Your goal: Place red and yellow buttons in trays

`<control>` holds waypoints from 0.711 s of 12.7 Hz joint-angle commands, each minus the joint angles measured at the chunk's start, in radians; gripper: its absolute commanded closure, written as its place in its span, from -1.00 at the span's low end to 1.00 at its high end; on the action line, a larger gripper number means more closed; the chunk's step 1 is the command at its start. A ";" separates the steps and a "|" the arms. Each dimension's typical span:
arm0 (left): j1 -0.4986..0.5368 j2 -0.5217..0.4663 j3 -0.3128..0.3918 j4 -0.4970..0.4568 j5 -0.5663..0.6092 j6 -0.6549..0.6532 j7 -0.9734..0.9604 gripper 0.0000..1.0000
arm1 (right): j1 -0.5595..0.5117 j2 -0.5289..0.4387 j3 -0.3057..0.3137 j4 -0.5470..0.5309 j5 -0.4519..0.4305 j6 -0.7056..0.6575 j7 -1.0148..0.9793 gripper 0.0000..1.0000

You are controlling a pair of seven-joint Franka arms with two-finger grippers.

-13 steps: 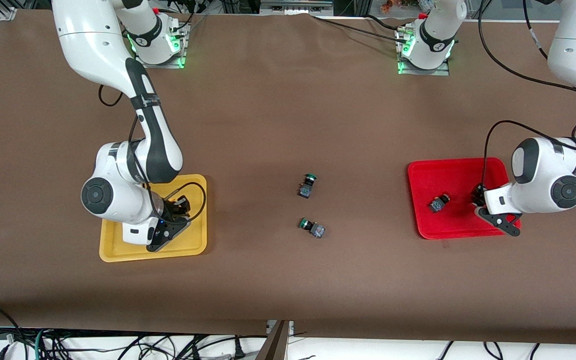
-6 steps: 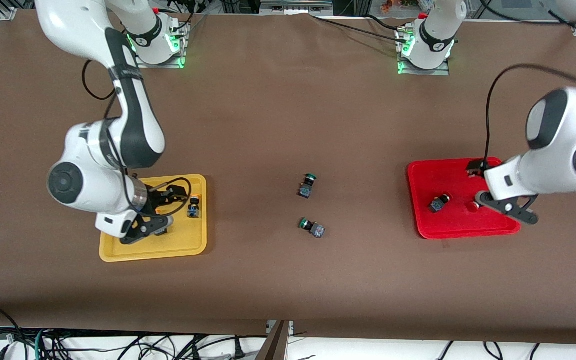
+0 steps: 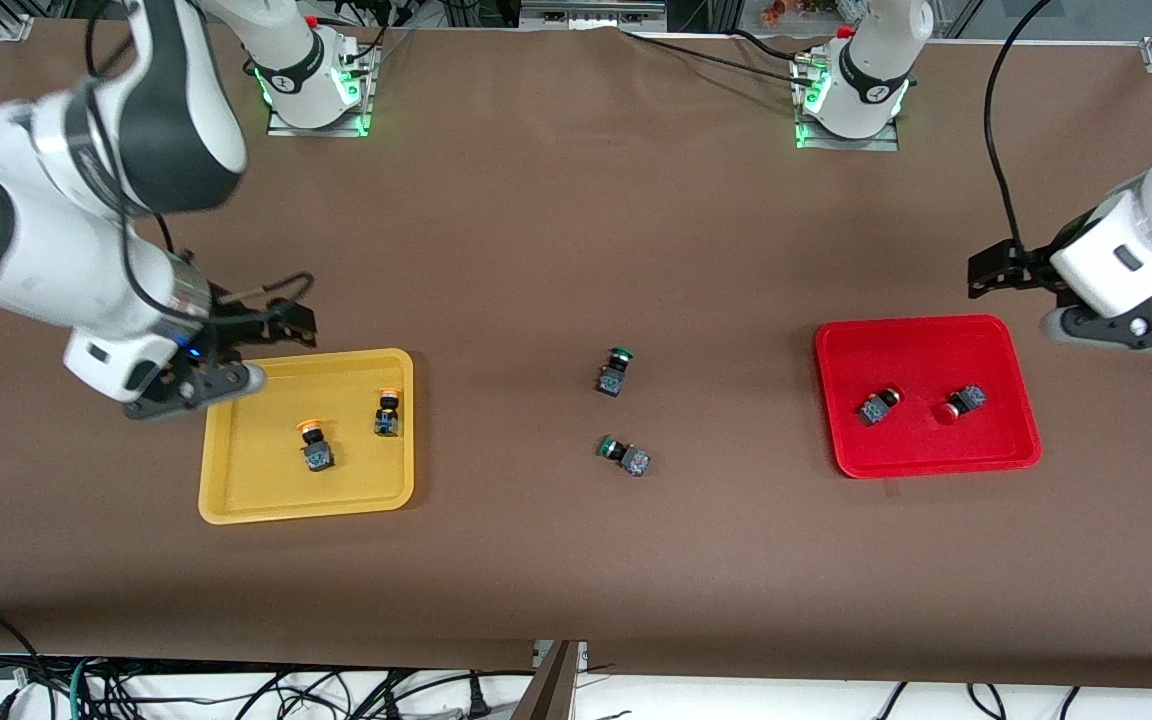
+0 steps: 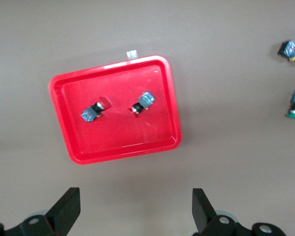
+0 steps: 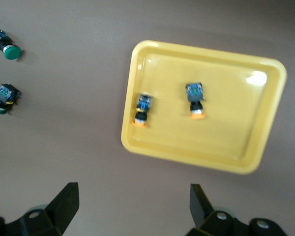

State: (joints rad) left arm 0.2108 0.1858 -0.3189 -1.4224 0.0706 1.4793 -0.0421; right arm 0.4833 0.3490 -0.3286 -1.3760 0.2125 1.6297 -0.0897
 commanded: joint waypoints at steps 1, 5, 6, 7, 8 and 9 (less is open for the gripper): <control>-0.148 -0.091 0.249 -0.072 -0.124 0.010 -0.115 -1.00 | 0.009 -0.117 -0.009 -0.084 -0.062 -0.034 0.050 -1.00; -0.182 -0.222 0.251 -0.300 -0.048 0.200 -0.170 -1.00 | 0.009 -0.263 -0.006 -0.282 -0.157 0.056 0.056 -1.00; -0.182 -0.224 0.254 -0.300 -0.049 0.202 -0.160 -1.00 | 0.009 -0.255 -0.004 -0.267 -0.171 0.056 0.056 -1.00; -0.182 -0.230 0.256 -0.299 -0.057 0.200 -0.131 -1.00 | 0.009 -0.246 -0.003 -0.255 -0.179 0.058 0.054 -1.00; -0.189 -0.235 0.256 -0.300 -0.060 0.200 -0.075 -1.00 | 0.008 -0.243 -0.004 -0.238 -0.180 0.058 0.053 -1.00; -0.208 -0.235 0.258 -0.302 -0.051 0.197 -0.041 -1.00 | 0.008 -0.240 -0.003 -0.230 -0.185 0.058 0.053 -1.00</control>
State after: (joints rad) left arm 0.0355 -0.0101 -0.0783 -1.6837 -0.0017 1.6576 -0.1501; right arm 0.4845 0.1244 -0.3371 -1.6029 0.0534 1.6776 -0.0527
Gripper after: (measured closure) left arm 0.000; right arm 0.000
